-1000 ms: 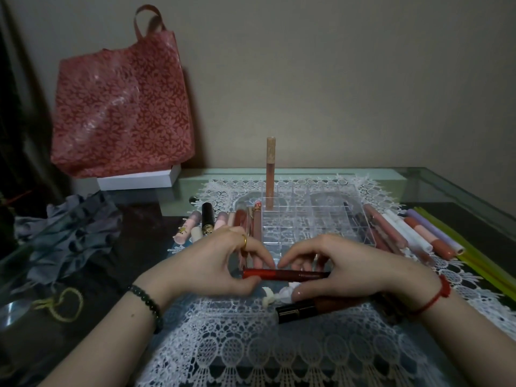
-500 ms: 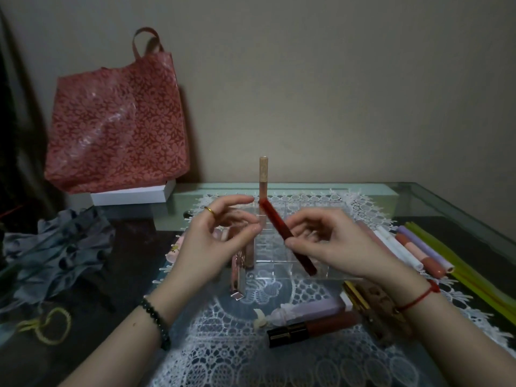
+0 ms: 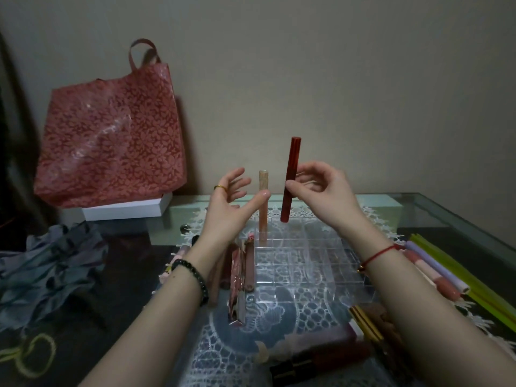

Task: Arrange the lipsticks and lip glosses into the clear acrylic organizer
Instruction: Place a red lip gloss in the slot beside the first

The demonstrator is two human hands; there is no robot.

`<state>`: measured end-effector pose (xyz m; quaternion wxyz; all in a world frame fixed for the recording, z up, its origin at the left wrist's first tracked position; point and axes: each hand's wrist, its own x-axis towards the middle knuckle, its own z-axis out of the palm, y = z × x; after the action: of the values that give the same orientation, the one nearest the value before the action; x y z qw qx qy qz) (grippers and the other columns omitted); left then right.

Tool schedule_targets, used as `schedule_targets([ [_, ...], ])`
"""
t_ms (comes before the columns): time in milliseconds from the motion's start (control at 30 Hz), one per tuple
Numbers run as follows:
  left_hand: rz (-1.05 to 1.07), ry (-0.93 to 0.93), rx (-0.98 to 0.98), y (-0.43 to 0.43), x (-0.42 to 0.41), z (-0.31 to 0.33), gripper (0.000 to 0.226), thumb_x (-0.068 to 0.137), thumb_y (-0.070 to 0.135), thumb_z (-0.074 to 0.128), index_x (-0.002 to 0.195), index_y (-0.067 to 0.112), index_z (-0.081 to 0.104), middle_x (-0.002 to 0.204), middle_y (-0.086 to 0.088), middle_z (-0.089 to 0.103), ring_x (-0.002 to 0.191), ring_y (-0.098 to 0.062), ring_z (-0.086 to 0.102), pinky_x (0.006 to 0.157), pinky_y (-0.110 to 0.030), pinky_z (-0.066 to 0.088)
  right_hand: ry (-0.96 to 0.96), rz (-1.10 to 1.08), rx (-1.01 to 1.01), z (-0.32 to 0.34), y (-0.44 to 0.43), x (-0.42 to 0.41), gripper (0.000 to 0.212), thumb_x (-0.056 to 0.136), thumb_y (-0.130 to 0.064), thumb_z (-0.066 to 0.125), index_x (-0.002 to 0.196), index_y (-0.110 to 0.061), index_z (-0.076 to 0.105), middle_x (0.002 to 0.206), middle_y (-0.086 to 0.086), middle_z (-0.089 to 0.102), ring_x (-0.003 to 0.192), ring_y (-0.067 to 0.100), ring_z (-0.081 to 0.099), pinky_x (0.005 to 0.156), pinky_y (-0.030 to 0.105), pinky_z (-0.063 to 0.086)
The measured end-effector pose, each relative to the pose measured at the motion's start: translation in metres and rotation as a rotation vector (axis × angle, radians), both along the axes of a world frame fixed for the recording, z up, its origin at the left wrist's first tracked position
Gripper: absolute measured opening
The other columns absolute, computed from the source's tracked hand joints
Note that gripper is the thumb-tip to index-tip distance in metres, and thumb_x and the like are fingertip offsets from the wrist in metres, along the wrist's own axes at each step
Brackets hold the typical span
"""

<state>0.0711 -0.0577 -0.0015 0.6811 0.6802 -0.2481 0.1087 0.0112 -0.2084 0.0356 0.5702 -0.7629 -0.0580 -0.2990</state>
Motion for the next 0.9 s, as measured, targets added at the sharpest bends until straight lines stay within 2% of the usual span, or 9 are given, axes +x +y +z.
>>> schedule_targets([
  [100,-0.074,0.065,-0.015,-0.009,0.008,-0.008,0.083,0.05,0.046,0.074,0.124,0.028,0.041,0.112,0.012,0.056,0.113,-0.013,0.052,0.085,-0.02,0.044,0.008,0.003,-0.014,-0.007,-0.001,0.01,0.023,0.077,-0.005,0.067,0.079,-0.025,0.057,0.072,-0.003,0.058,0.049,-0.005,0.053,0.057,0.007,0.048],
  [167,-0.117,0.089,0.014,-0.012,0.013,-0.012,0.086,0.049,0.046,0.076,0.125,0.027,0.04,0.116,0.007,0.058,0.116,-0.015,0.051,0.096,-0.032,0.043,0.02,0.0,-0.028,-0.011,-0.003,0.014,0.023,0.077,-0.005,0.066,0.078,-0.026,0.057,0.072,-0.003,0.058,0.05,-0.003,0.054,0.056,0.008,0.048],
  [233,-0.147,0.094,0.066,-0.014,0.017,-0.014,0.085,0.05,0.045,0.077,0.125,0.028,0.041,0.118,0.0,0.06,0.115,-0.014,0.053,0.1,-0.04,0.042,0.036,0.0,-0.053,-0.014,-0.004,0.017,0.024,0.077,-0.003,0.066,0.078,-0.026,0.056,0.071,-0.003,0.058,0.05,-0.003,0.054,0.056,0.008,0.048],
  [333,-0.166,0.075,0.116,-0.018,0.019,-0.017,0.074,0.06,0.028,0.081,0.124,0.025,0.043,0.109,0.003,0.065,0.108,-0.015,0.059,0.093,-0.039,0.047,0.057,0.009,-0.086,-0.016,-0.006,0.019,0.025,0.076,-0.001,0.065,0.08,-0.024,0.056,0.071,-0.001,0.059,0.05,-0.003,0.055,0.056,0.01,0.049],
  [433,-0.175,0.084,0.126,-0.019,0.019,-0.021,0.07,0.066,0.016,0.079,0.126,0.02,0.042,0.103,0.002,0.067,0.103,-0.017,0.061,0.085,-0.033,0.051,0.078,0.02,-0.123,-0.017,-0.006,0.02,0.026,0.074,0.0,0.066,0.085,-0.021,0.055,0.075,0.004,0.06,0.058,0.006,0.056,0.062,0.016,0.05],
  [600,-0.183,0.091,0.127,-0.018,0.02,-0.025,0.067,0.066,0.013,0.079,0.123,0.022,0.045,0.097,0.002,0.07,0.098,-0.015,0.064,0.088,-0.037,0.05,0.108,0.034,-0.13,-0.021,-0.005,0.021,0.025,0.071,-0.006,0.069,0.079,-0.026,0.055,0.073,0.001,0.059,0.058,0.007,0.056,0.061,0.015,0.05],
  [767,-0.182,0.1,0.136,-0.019,0.02,-0.027,0.055,0.067,0.01,0.078,0.114,0.024,0.051,0.085,0.006,0.07,0.085,-0.011,0.066,0.083,-0.037,0.052,0.11,0.02,-0.16,-0.022,-0.004,0.022,0.024,0.074,-0.004,0.066,0.077,-0.025,0.055,0.072,0.0,0.058,0.062,0.009,0.056,0.068,0.025,0.05],
  [900,-0.18,0.094,0.168,-0.02,0.017,-0.028,0.044,0.069,0.011,0.077,0.104,0.027,0.055,0.088,0.0,0.071,0.085,-0.016,0.067,0.082,-0.037,0.052,0.103,0.021,-0.135,-0.022,-0.004,0.023,0.017,0.077,-0.007,0.066,0.083,-0.021,0.058,0.073,0.0,0.06,0.061,0.009,0.056,0.068,0.026,0.05],
])
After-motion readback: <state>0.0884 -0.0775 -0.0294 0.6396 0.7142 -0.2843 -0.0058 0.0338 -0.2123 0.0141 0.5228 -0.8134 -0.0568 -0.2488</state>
